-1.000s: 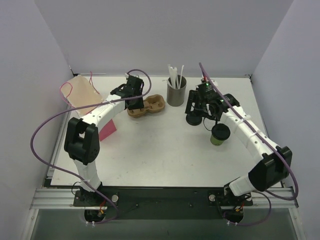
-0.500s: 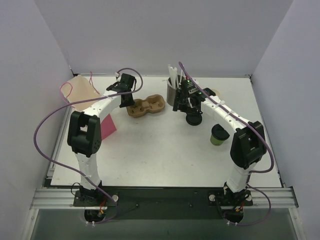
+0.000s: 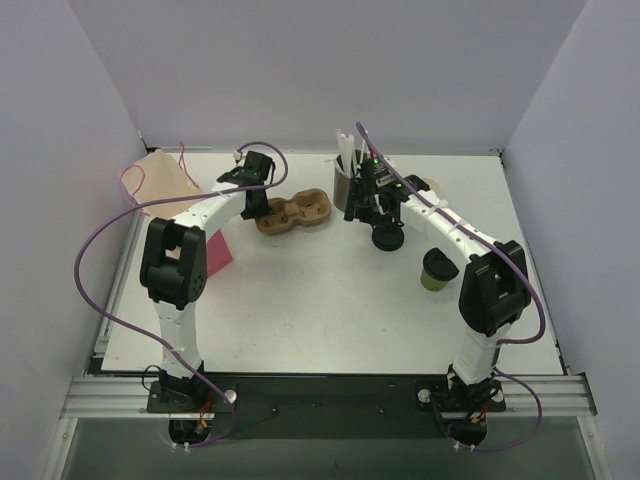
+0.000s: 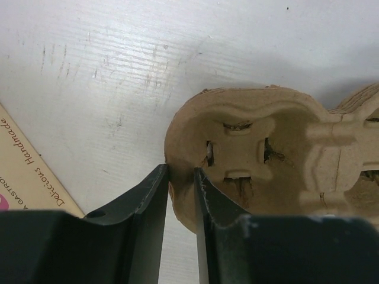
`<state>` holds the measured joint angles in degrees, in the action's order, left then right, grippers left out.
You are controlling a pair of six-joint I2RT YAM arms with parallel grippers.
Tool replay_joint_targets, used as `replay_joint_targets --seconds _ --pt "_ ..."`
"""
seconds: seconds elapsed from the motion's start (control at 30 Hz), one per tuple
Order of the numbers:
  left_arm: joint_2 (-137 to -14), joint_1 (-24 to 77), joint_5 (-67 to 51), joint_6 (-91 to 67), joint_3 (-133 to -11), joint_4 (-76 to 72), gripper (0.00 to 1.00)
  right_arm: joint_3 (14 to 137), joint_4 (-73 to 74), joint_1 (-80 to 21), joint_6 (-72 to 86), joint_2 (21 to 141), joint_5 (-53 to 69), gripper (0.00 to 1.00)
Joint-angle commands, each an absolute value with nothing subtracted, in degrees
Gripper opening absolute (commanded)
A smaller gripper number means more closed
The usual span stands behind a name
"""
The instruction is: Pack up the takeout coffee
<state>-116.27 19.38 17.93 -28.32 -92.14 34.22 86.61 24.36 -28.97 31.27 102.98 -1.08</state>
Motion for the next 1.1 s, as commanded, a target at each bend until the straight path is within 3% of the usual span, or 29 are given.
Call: replay_joint_targets --seconds 0.0,0.23,0.43,1.07 --pt "-115.75 18.98 16.52 -29.09 -93.26 32.61 0.29 88.33 24.35 -29.09 30.76 103.80 -1.23 0.57" --pt "-114.09 18.98 15.56 -28.39 -92.03 32.26 0.17 88.24 24.35 -29.18 30.85 104.15 -0.88 0.57" --pt "-112.50 18.98 11.70 -26.19 -92.11 32.60 0.00 88.59 24.35 -29.18 30.59 105.12 -0.62 0.57" --pt "-101.60 18.98 3.43 -22.41 -82.88 32.96 0.00 92.11 24.35 -31.11 29.88 109.68 -0.53 0.55"
